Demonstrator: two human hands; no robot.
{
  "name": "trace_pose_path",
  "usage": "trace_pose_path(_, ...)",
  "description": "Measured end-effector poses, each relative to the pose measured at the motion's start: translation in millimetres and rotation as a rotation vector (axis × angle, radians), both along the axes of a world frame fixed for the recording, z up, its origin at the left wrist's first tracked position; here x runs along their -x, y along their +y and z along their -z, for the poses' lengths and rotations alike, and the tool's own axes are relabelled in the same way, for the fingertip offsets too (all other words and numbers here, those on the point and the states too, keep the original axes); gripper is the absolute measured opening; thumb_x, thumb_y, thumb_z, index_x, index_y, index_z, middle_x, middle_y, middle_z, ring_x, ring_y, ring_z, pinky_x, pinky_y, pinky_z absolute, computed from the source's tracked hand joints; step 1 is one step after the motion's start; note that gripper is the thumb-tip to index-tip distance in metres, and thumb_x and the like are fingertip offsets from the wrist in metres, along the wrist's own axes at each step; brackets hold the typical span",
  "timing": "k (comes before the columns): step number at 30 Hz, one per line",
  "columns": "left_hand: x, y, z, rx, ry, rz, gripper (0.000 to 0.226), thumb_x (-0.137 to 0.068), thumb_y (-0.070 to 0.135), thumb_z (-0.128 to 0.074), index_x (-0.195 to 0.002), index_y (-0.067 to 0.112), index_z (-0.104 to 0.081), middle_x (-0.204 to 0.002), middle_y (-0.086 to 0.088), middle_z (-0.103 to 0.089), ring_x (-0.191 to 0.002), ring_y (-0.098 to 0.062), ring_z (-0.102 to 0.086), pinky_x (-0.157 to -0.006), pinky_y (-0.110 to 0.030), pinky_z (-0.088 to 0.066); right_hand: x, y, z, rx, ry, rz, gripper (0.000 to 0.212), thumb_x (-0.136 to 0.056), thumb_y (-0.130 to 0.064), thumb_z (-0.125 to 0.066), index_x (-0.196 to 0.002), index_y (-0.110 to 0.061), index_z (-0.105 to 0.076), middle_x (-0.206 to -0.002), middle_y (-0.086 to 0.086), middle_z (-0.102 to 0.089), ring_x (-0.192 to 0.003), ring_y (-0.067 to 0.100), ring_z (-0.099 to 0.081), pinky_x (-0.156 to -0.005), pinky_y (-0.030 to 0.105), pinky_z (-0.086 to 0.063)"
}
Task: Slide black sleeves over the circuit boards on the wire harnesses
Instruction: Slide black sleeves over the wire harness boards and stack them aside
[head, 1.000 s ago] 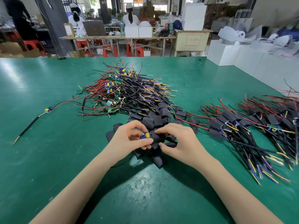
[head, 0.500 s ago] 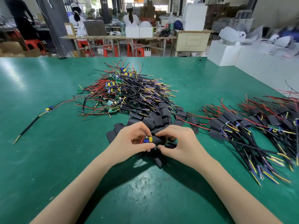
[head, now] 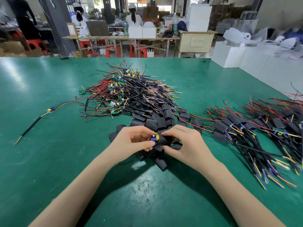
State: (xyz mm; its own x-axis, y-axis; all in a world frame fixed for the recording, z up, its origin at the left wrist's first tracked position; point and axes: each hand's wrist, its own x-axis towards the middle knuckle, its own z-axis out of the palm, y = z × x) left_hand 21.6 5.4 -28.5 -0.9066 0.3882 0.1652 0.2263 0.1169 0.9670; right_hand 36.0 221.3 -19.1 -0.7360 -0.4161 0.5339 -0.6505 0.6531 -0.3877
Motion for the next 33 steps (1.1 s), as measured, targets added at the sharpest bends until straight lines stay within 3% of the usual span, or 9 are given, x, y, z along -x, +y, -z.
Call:
trace_pose_path(11, -0.8, -4.2, -2.7, -0.044, -0.121, 0.142, 0.026, -0.093, -0.006, -0.055, -0.113, 0.007, -0.066, -0.089, -0.015, -0.075, -0.081, -0.021, -0.074, -0.072, -0.025, -0.057, 5.4, 8.8, -6.5, 0.047, -0.015, -0.076, 0.027, -0.065, -0.004, -0.082, -0.09, -0.01, -0.073, -0.083, -0.002, -0.068, -0.072, 0.012, -0.06, -0.065, 0.033, -0.051)
trace_pose_path(15, -0.5, -2.0, -1.3, -0.013, -0.226, 0.059, 0.004, -0.086, 0.013, -0.068, -0.087, 0.012, -0.071, -0.083, -0.019, -0.074, -0.074, -0.028, -0.074, -0.06, -0.026, -0.056, 5.9, 8.3, -5.7, 0.039, 0.007, -0.079, 0.027, -0.065, -0.003, -0.082, -0.089, -0.01, -0.072, -0.083, -0.001, -0.066, -0.071, 0.012, -0.059, -0.065, 0.031, -0.051)
trace_pose_path(22, -0.1, -1.3, 2.4, 0.065, -0.158, 0.013, 0.019, -0.09, 0.004, -0.065, -0.075, 0.014, -0.069, -0.073, -0.014, -0.073, -0.063, -0.024, -0.072, -0.051, -0.021, -0.051, 5.4, 5.5, -2.5, -0.02, 0.007, -0.104, 0.031, -0.063, -0.023, -0.089, -0.088, -0.012, -0.072, -0.081, -0.002, -0.062, -0.067, 0.006, -0.05, -0.062, 0.027, -0.049)
trace_pose_path(26, 0.2, 1.5, 3.5, 0.075, -0.085, -0.008, 0.016, -0.089, 0.004, -0.066, -0.076, 0.012, -0.068, -0.072, -0.014, -0.073, -0.061, -0.025, -0.071, -0.053, -0.024, -0.053, 5.9, 4.4, 1.3, -0.012, 0.013, -0.094, 0.027, -0.065, -0.02, -0.087, -0.086, -0.013, -0.072, -0.079, -0.003, -0.061, -0.066, 0.005, -0.05, -0.062, 0.02, -0.044)
trace_pose_path(33, 0.9, 2.8, 4.8, 0.078, -0.055, -0.033, 0.011, -0.089, 0.003, -0.065, -0.079, 0.006, -0.065, -0.071, -0.014, -0.073, -0.061, -0.027, -0.071, -0.054, -0.024, -0.054, 1.4, -6.0, 6.7, 0.002, 0.047, -0.058, 0.029, -0.068, -0.016, -0.083, -0.095, -0.012, -0.073, -0.087, 0.0, -0.066, -0.079, 0.015, -0.061, -0.07, 0.027, -0.051)
